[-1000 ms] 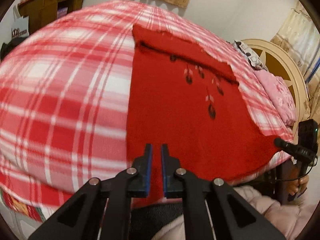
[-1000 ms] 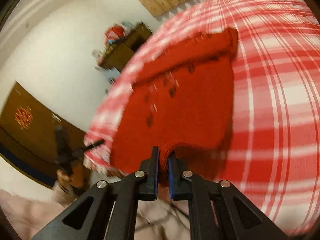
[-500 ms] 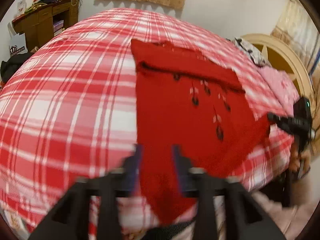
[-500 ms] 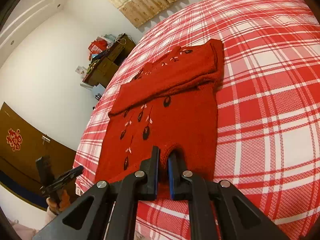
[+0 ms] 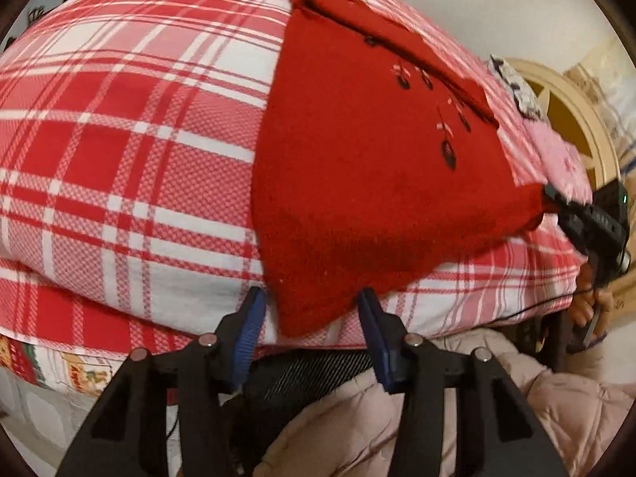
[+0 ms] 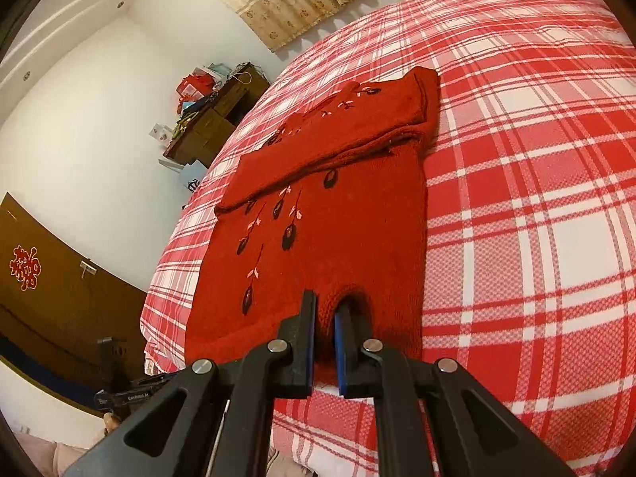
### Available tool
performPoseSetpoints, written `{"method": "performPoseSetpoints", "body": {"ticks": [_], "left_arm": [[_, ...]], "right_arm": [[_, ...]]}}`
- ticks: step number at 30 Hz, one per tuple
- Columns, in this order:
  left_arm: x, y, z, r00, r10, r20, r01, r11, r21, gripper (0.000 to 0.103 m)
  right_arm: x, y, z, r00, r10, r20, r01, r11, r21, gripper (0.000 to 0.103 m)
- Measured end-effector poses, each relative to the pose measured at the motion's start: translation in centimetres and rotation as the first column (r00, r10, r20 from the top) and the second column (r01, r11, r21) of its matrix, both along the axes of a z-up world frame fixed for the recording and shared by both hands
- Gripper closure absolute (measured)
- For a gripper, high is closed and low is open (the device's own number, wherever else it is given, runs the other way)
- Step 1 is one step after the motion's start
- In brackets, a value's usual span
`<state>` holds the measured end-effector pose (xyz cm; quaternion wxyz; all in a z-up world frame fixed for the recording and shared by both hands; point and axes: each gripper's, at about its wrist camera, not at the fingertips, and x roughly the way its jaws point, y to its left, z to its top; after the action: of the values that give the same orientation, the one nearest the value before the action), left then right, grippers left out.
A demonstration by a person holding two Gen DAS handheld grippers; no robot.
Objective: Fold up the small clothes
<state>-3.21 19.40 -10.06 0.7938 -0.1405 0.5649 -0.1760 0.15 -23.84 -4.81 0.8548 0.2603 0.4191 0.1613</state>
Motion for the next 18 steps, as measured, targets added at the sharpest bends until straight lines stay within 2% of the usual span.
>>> {"method": "performPoseSetpoints", "body": {"ticks": [1,3,4,5,7,10,13,18], "left_arm": [[0.0,0.3,-0.1,1.000,0.018,-0.003,-0.018,0.999,-0.026,0.054],[-0.1,0.9,-0.2,0.999,0.050,-0.008,-0.050,0.998,-0.049,0.063],[-0.2,1.0,-0.3,0.998,0.060,-0.006,-0.060,0.998,-0.026,0.080],[-0.3,1.1,-0.2,0.998,0.061,-0.004,-0.061,0.998,-0.004,0.091],[-0.1,1.5,0.9,0.999,0.048,0.005,-0.048,0.997,-0.056,0.097],[0.6,1.2,3.4,0.996,0.040,0.075,-0.037,0.999,-0.037,0.097],[2.9,0.7,5.6,0.993,0.023,0.120,-0.016,0.998,-0.060,0.097],[7.9,0.2,7.0,0.988,0.017,0.154,-0.005,0.997,-0.080,0.097]], "right_arm": [[-0.1,0.0,-0.1,1.000,-0.001,-0.005,0.001,1.000,0.002,0.095],[-0.4,0.0,-0.4,1.000,-0.003,-0.009,0.003,1.000,0.004,0.095],[-0.7,0.1,-0.4,1.000,-0.004,-0.010,0.004,1.000,0.006,0.095],[-0.9,0.1,-0.3,1.000,-0.003,-0.011,0.003,1.000,0.008,0.095],[-1.1,0.2,0.2,1.000,0.002,-0.006,-0.002,1.000,0.002,0.095],[-0.8,0.1,1.2,1.000,0.012,0.010,-0.012,1.000,0.009,0.095],[0.3,-0.3,1.9,1.000,0.013,0.017,-0.014,0.999,0.042,0.095],[3.8,-1.3,2.0,1.000,-0.014,0.008,0.013,0.998,0.063,0.095]]}}
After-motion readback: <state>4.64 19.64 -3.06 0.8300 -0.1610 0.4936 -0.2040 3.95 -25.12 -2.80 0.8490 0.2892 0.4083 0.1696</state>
